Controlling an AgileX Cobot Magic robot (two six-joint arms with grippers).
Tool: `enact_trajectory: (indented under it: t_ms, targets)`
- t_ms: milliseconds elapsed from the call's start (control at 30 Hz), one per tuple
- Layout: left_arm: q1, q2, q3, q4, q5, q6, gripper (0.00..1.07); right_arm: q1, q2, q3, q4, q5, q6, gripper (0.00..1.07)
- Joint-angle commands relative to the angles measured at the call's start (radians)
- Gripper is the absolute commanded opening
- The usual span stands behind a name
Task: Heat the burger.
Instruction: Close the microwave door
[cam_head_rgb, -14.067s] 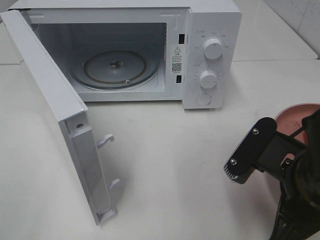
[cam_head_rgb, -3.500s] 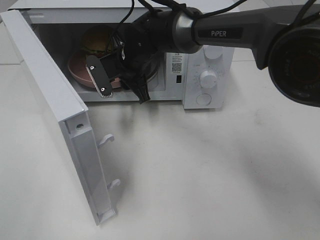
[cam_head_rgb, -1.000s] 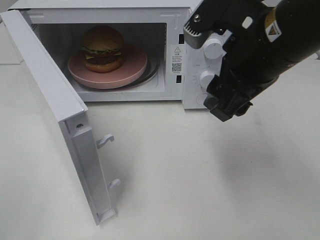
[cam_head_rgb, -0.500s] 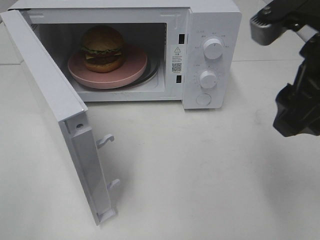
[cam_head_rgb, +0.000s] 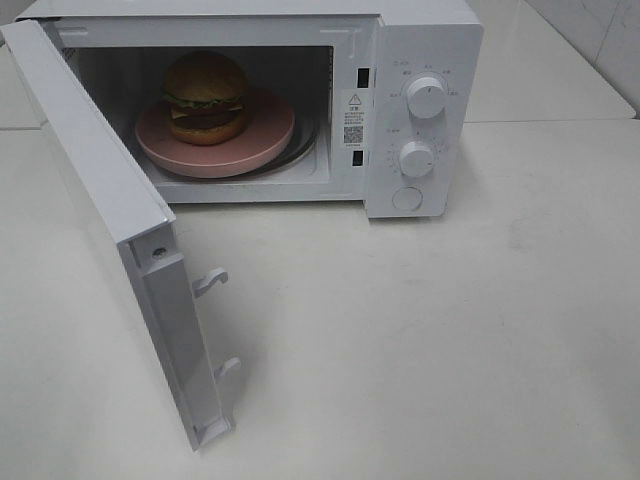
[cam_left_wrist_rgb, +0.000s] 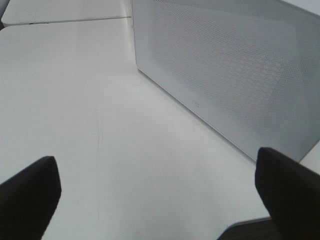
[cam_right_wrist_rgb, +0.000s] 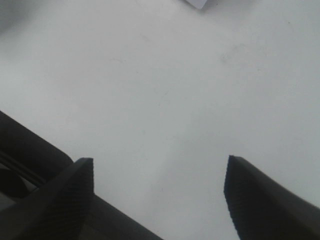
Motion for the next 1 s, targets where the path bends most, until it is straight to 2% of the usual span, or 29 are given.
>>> enact_trajectory:
  t_ms: [33, 67, 167, 267, 333, 833, 1000]
  targets:
    - [-0.002, -0.005, 0.0, 0.002, -0.014, -0.003, 0.98, -0.002, -0.097, 0.032, -0.003, 0.009, 0.01, 0.71]
    - [-0.002, -0.005, 0.0, 0.002, -0.014, -0.003, 0.98, -0.002, -0.141, 0.072, -0.008, 0.007, 0.011, 0.71]
    - [-0.002, -0.005, 0.0, 0.002, -0.014, -0.003, 0.98, -0.005, -0.161, 0.094, -0.008, 0.007, 0.015, 0.71]
    - [-0.002, -0.005, 0.0, 0.002, -0.014, -0.003, 0.98, -0.048, -0.218, 0.154, -0.003, 0.0, 0.017, 0.71]
    - [-0.002, -0.005, 0.0, 0.002, -0.014, -0.003, 0.98, -0.132, -0.306, 0.213, 0.001, -0.008, 0.008, 0.71]
    - [-0.002, -0.005, 0.0, 0.002, -0.014, -0.003, 0.98, -0.35, -0.602, 0.321, 0.06, -0.029, 0.002, 0.71]
    - [-0.002, -0.005, 0.0, 0.002, -0.014, -0.003, 0.98, -0.426, -0.717, 0.396, 0.094, -0.094, 0.002, 0.71]
